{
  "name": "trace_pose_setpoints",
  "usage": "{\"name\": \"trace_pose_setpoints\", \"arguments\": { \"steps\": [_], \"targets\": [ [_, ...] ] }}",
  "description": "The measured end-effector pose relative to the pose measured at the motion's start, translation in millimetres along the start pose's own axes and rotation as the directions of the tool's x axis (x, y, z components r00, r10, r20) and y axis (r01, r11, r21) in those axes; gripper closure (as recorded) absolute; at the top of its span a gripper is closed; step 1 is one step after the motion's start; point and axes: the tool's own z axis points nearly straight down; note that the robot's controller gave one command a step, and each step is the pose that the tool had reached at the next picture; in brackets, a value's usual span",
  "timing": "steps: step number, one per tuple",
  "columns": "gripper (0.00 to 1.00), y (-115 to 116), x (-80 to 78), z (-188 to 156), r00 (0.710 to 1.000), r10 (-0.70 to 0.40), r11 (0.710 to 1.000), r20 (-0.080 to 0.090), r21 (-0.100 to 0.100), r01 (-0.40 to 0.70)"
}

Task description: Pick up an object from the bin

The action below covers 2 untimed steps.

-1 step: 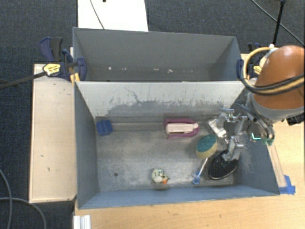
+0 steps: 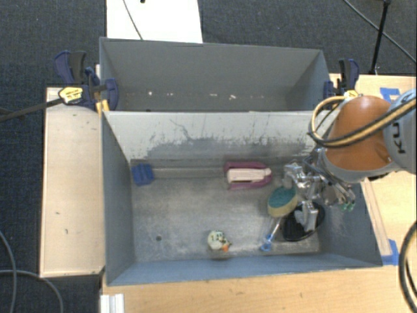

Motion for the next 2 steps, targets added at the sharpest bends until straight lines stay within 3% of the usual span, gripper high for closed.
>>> {"name": "trace_pose_setpoints", "arguments": {
  "steps": [1, 2],
  "targets": [
    [1.00, -0.5, -2.1, -5.7, 1.000, -0.006, 1.000, 0.007, 0.004, 0.006],
    [1.00, 29.1, -13.6, -152.4, 1.000, 0.000, 1.000, 0.011, 0.005, 0.000]
  ]
}}
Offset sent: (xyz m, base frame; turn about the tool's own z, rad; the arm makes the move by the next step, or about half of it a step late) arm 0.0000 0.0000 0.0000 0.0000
